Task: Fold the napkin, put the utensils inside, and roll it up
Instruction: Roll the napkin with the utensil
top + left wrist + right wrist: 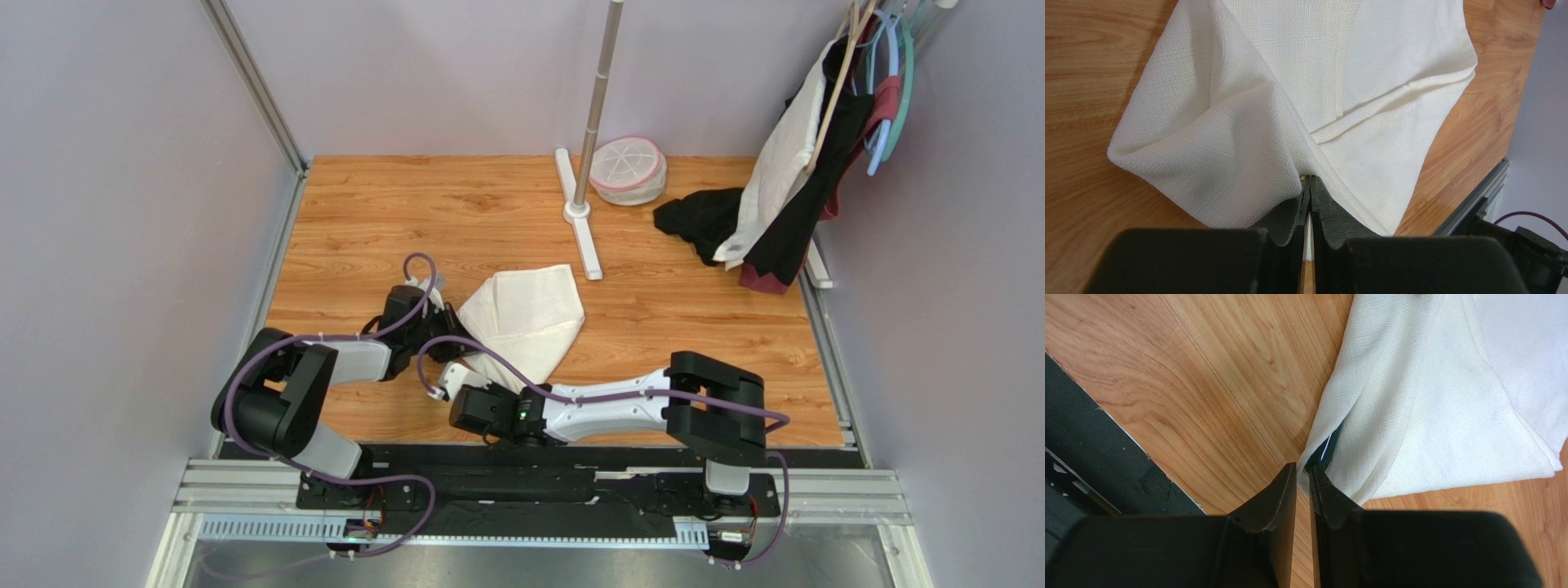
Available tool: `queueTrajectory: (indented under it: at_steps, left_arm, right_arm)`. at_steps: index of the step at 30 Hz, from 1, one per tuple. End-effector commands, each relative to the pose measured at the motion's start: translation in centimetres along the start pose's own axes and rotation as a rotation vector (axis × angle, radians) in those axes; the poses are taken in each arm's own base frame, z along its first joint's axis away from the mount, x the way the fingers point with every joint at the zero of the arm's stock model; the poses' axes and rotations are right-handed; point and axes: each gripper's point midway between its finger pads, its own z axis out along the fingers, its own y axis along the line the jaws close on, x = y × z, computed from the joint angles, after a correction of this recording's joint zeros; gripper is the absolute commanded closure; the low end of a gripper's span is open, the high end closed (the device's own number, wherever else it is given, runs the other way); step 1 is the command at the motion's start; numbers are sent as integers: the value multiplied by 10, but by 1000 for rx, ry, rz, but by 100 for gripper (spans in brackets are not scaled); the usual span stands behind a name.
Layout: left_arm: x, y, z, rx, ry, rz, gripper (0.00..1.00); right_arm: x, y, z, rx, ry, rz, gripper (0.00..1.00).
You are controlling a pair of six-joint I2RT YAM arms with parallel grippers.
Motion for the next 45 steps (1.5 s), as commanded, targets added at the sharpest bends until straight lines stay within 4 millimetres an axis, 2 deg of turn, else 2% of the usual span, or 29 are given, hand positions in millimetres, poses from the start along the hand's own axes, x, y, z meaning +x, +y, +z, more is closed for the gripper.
queueTrajectory:
  at_steps: [1, 14, 19, 21, 25, 28, 34, 39, 45]
  left_arm:
    - [26, 29, -1, -105, 88, -7, 90]
    - [26, 27, 0, -101, 91, -6, 89]
    - [26, 27, 0, -99, 92, -6, 90]
    - [26, 27, -1, -100, 94, -5, 90]
    - [26, 27, -2, -101, 93, -1, 90]
    - [26, 27, -2, -100, 93, 7, 90]
    - [28, 28, -4, -108, 102, 17, 90]
    - [27, 29, -5, -111, 100, 24, 90]
    - [27, 29, -4, -113, 102, 24, 90]
  right_arm:
    - [-14, 8, 4, -11, -31, 5, 82]
    - [6, 6, 19, 19, 45, -26, 85]
    - [14, 2, 23, 5, 75, -9, 98]
    - [17, 2, 24, -15, 84, 4, 100]
    - [8, 4, 18, -44, 55, 35, 100]
    - [-10, -1, 5, -65, -2, 75, 100]
    - [-33, -26, -12, -41, -87, 147, 100]
    - [-36, -43, -10, -39, -104, 209, 100]
    - [-16, -55, 5, -13, -57, 225, 100]
